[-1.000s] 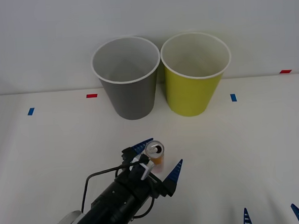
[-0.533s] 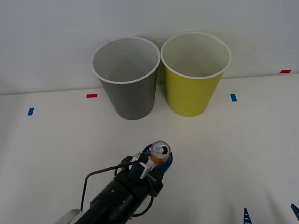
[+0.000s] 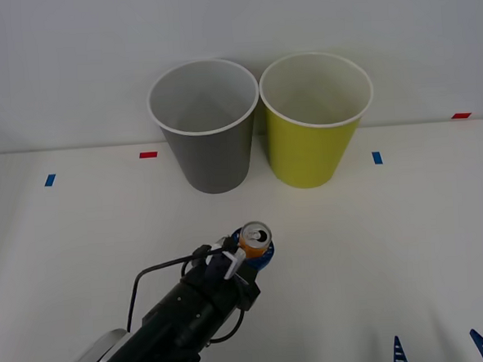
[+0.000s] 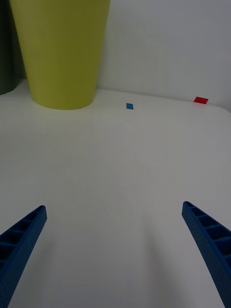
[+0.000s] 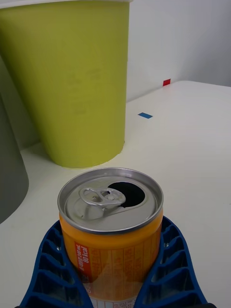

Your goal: Put cans in the gray bin and PET bottles in the light green bin.

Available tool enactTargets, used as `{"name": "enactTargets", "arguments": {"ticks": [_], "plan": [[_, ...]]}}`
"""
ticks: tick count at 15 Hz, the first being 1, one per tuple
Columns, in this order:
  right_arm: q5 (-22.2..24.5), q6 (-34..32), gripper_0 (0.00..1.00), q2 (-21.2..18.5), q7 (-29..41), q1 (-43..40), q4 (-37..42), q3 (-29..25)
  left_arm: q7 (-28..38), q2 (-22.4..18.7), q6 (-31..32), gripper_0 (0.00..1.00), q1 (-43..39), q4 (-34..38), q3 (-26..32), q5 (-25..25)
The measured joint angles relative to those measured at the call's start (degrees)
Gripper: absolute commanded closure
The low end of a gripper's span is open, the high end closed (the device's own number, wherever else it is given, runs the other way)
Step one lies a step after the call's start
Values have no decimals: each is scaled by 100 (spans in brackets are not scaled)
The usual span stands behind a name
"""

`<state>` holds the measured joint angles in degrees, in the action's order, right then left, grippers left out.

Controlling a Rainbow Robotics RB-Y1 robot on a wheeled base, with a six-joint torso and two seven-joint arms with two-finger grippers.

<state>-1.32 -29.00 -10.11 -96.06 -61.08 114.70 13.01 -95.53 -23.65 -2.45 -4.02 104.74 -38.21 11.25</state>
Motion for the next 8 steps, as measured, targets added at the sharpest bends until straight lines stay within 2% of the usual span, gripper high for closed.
{"name": "enactTargets", "arguments": {"ticks": [5, 8], "plan": [[0, 0, 2, 0, 0, 0, 0, 0, 47, -48, -1499, 93, -6, 1039, 319, 101], [0, 0, 2, 0, 0, 0, 0, 0, 96, -62, -2666, 93, -4, 1857, 619, 192]]}}
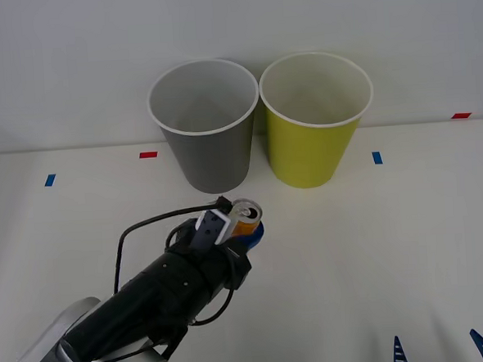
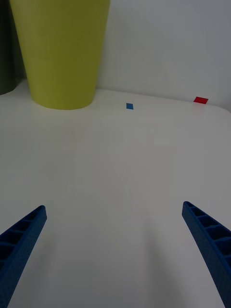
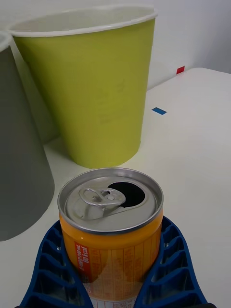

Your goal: Put cans in the gray bin and PET bottles in the light green bin.

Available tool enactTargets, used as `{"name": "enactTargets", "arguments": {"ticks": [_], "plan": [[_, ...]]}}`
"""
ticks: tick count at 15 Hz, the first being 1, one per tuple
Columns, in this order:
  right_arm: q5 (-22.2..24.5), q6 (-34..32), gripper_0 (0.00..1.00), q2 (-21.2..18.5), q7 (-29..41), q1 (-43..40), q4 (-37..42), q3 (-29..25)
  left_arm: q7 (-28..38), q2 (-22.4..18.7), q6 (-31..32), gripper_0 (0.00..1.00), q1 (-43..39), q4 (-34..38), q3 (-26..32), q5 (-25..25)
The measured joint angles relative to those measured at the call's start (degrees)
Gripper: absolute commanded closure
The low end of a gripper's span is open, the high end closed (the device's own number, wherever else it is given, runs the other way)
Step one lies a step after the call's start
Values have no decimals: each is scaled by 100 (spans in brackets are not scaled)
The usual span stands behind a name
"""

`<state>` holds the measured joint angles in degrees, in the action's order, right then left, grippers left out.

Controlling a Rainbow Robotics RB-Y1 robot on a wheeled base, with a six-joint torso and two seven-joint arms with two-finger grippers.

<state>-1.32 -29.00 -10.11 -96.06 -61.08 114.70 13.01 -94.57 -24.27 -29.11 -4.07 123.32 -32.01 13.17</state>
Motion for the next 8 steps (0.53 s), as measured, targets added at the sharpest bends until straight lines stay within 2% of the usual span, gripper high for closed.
{"name": "enactTargets", "arguments": {"ticks": [4, 8], "plan": [[0, 0, 1, 0, 0, 0, 0, 0, 70, 100, -1354, 94, 2, 1025, 599, 277], [0, 0, 2, 0, 0, 0, 0, 0, 37, 232, -2515, 95, 16, 1718, 1551, 1310]]}}
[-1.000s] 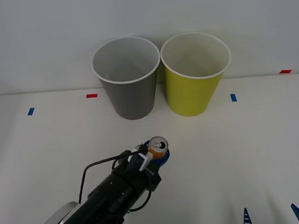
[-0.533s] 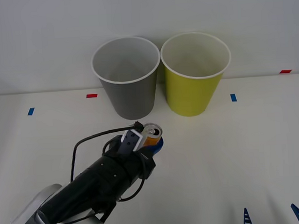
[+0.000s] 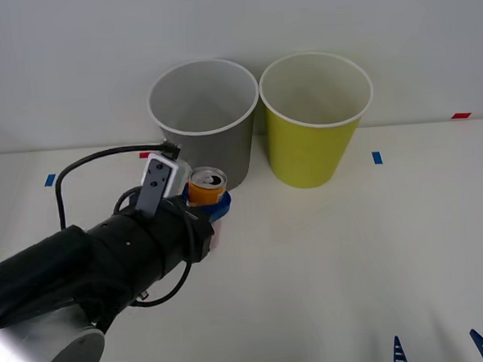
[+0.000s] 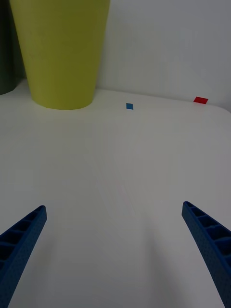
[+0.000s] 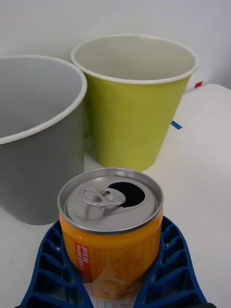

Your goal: Put cans in the gray bin and PET bottles in the light green bin.

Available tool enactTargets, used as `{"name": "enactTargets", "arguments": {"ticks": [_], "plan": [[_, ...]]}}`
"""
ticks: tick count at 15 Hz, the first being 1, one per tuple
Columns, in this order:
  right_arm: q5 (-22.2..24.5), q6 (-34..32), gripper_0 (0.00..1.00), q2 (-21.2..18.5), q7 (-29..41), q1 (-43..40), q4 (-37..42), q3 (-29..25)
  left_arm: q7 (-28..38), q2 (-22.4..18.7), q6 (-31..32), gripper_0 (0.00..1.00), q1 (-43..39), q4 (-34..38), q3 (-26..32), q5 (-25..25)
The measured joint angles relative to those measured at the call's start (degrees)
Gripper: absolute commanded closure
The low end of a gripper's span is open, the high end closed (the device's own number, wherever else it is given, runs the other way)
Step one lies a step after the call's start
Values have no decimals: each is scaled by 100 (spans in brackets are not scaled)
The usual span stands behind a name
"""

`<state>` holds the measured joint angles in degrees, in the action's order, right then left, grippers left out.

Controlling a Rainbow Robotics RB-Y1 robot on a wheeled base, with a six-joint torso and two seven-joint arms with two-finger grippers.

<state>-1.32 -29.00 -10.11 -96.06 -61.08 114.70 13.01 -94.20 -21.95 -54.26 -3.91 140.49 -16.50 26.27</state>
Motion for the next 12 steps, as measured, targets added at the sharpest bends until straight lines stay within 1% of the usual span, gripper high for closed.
{"name": "enactTargets", "arguments": {"ticks": [3, 5, 7, 8, 12], "plan": [[0, 0, 2, 0, 0, 0, 0, 0, -147, 56, -810, 95, 147, 339, 865, 970], [0, 0, 2, 0, 0, 0, 0, 0, -468, 46, -1358, 95, 404, 436, 1493, 1560], [0, 0, 2, 0, 0, 0, 0, 0, -606, 20, -1799, 95, 848, 457, 1893, 1743], [0, 0, 2, 0, 0, 0, 0, 0, -599, 1, -1887, 96, 1021, 459, 2032, 1774], [0, 0, 2, 0, 0, 0, 0, 0, -535, -28, -1933, 96, 1556, 314, 2379, 1794]]}}
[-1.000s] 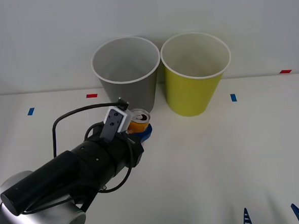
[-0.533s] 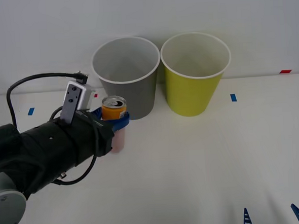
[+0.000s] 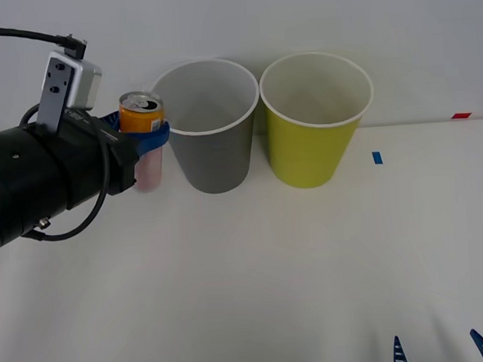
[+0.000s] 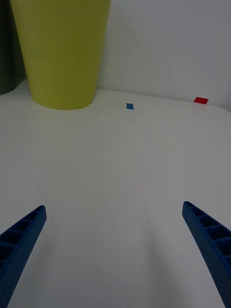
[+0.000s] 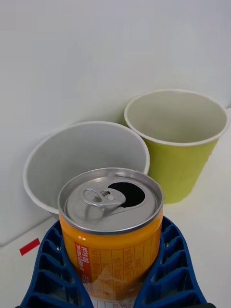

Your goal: Put cans in the gray bin and PET bottles in the light green bin.

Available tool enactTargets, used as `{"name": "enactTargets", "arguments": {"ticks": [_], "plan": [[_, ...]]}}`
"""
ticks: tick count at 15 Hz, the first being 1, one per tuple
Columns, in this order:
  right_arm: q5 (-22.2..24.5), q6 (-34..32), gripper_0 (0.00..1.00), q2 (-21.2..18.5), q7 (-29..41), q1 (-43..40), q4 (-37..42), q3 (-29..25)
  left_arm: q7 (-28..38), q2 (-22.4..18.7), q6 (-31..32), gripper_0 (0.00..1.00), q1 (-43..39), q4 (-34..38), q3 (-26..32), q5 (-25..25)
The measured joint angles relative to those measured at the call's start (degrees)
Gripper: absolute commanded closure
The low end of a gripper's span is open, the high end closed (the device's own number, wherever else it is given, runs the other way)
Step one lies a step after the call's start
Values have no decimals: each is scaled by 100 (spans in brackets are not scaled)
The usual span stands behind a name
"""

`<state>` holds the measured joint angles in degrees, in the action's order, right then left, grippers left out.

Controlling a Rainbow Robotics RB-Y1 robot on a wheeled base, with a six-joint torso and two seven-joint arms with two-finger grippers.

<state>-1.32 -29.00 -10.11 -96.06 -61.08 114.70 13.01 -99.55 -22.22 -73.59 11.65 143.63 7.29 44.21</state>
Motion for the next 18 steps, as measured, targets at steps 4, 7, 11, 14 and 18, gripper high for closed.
{"name": "enactTargets", "arguments": {"ticks": [4, 7, 11, 14, 18], "plan": [[0, 0, 2, 0, 0, 0, 0, 0, 96, -5, -1, 96, 841, -582, 196, -24], [0, 0, 2, 0, 0, 0, 0, 0, 144, -13, -1, 96, 1602, -1258, 202, -100], [0, 0, 2, 0, 0, 0, 0, 0, 156, 40, 482, 96, 2122, -1951, -192, -448], [0, 0, 2, 0, 0, 0, 0, 0, 196, 128, 1247, 96, 2367, -2608, -667, -855], [0, 0, 2, 0, 0, 0, 0, 0, 177, 328, 2277, 96, 2527, -3403, -1045, -924]]}}
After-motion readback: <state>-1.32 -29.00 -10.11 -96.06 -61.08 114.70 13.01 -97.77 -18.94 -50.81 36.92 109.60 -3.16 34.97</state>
